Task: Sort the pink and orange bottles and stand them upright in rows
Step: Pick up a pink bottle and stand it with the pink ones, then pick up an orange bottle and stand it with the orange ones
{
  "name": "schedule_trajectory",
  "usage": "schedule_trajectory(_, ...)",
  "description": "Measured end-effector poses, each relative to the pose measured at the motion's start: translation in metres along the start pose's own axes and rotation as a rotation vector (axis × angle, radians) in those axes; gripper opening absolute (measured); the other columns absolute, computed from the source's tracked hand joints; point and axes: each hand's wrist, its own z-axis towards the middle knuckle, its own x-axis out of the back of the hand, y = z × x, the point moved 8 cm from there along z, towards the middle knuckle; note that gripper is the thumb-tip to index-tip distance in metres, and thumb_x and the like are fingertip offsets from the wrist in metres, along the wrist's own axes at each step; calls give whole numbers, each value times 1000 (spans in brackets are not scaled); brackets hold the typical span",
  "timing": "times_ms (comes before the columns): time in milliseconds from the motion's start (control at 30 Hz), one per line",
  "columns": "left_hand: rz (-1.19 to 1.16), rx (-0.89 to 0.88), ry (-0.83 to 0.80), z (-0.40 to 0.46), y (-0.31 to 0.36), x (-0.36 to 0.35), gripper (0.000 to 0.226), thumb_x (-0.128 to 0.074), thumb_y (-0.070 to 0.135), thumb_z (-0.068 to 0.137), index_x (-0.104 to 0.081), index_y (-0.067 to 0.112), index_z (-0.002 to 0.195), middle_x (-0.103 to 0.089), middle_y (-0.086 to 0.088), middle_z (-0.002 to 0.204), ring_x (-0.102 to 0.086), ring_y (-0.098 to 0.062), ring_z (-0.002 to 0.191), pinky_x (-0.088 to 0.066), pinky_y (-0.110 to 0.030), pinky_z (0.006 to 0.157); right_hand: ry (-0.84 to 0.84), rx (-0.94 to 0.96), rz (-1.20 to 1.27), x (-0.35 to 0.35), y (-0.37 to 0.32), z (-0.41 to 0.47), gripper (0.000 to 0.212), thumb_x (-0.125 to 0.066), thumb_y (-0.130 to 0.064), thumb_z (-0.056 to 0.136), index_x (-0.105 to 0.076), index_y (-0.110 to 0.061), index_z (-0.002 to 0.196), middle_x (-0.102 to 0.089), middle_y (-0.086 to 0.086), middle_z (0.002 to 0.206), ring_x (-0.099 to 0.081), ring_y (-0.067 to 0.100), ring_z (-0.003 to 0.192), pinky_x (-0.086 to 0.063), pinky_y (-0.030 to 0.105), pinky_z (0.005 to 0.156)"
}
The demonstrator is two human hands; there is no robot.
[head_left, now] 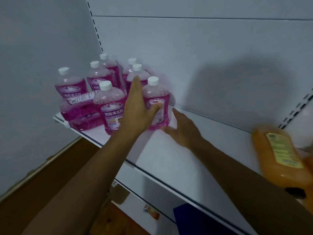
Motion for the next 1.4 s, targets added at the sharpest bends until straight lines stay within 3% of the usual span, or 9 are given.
schedule_trajectory(200, 93, -319, 109, -27, 66, -2, 85, -68, 34, 87, -20, 9, 152, -18, -8, 161, -16, -23, 148, -20, -30, 117, 200, -59, -122, 46, 17, -68, 69, -54, -46, 94, -25, -19, 151, -31, 0, 156, -28, 18, 142, -26, 31, 113)
schedule_trajectory(300, -17, -445, -56, -49, 103, -41, 76, -62, 34, 88, -26, 6, 150, -27, -11, 157, -25, -24, 145, -24, -30, 115, 332, -71, -215, 79, 25, -107, 62, -57, -42, 94, -34, -18, 147, -38, 1, 152, -34, 19, 139, -32, 34, 110)
schedule_trajectory(433, -180, -387, -318, -74, 129, -104, 71, -66, 23, 90, -30, 12, 150, -36, -6, 154, -40, -23, 138, -36, -41, 113, 445, -147, -330, 130, 50, -161, 58, -59, -36, 92, -41, -15, 142, -41, 4, 149, -35, 21, 138, -31, 33, 111)
schedule_trajectory(667, -170, -313, -705, -103, 166, -213, 62, -57, 27, 97, -28, 19, 151, -30, -2, 157, -37, -24, 139, -34, -46, 113, 240, -343, -552, 158, 112, -221, 71, -57, -48, 89, -27, -19, 146, -30, 10, 153, -30, 32, 139, -30, 45, 111)
schedule_trajectory(867, -75, -227, -732, -95, 178, -273, 55, -50, 36, 99, -35, 15, 147, -39, -8, 151, -36, -26, 137, -29, -42, 114, 118, -232, -684, 146, 127, -228, 91, -67, -49, 81, -17, -15, 149, -30, 17, 151, -27, 36, 139, -18, 48, 116)
schedule_trajectory(1067, -97, -159, -633, -91, 166, -279, 52, -59, 37, 92, -47, 17, 138, -49, -12, 138, -47, -28, 125, -40, -44, 106, 128, -118, -783, 142, 128, -232, 85, -59, -45, 91, -12, -9, 151, -21, 26, 155, -23, 39, 143, -11, 49, 118)
schedule_trajectory(1200, -285, -18, -621, -85, 153, -257, 46, -57, 43, 82, -60, 17, 120, -61, -6, 118, -61, -25, 105, -53, -45, 89, 98, -41, -676, 139, 114, -237, 76, -53, -42, 95, -12, -11, 151, -19, 23, 156, -25, 36, 143, -18, 44, 117)
schedule_trajectory(1300, -520, 164, -605, -81, 140, -238, 19, -54, 20, 93, -67, 14, 106, -65, -4, 102, -63, -23, 95, -56, -38, 76, 172, -31, -394, 149, 94, -242, 64, -50, -38, 98, -18, -17, 149, -28, 13, 154, -39, 29, 134, -37, 40, 106)
schedule_trajectory(1400, -624, 212, -696, -87, 138, -218, 24, -45, 9, 94, -67, 11, 103, -63, -8, 102, -60, -26, 92, -54, -34, 69, 360, -13, -102, 173, 73, -248, 51, -49, -30, 100, -32, -17, 146, -48, 9, 139, -53, 21, 116, -44, 27, 95)
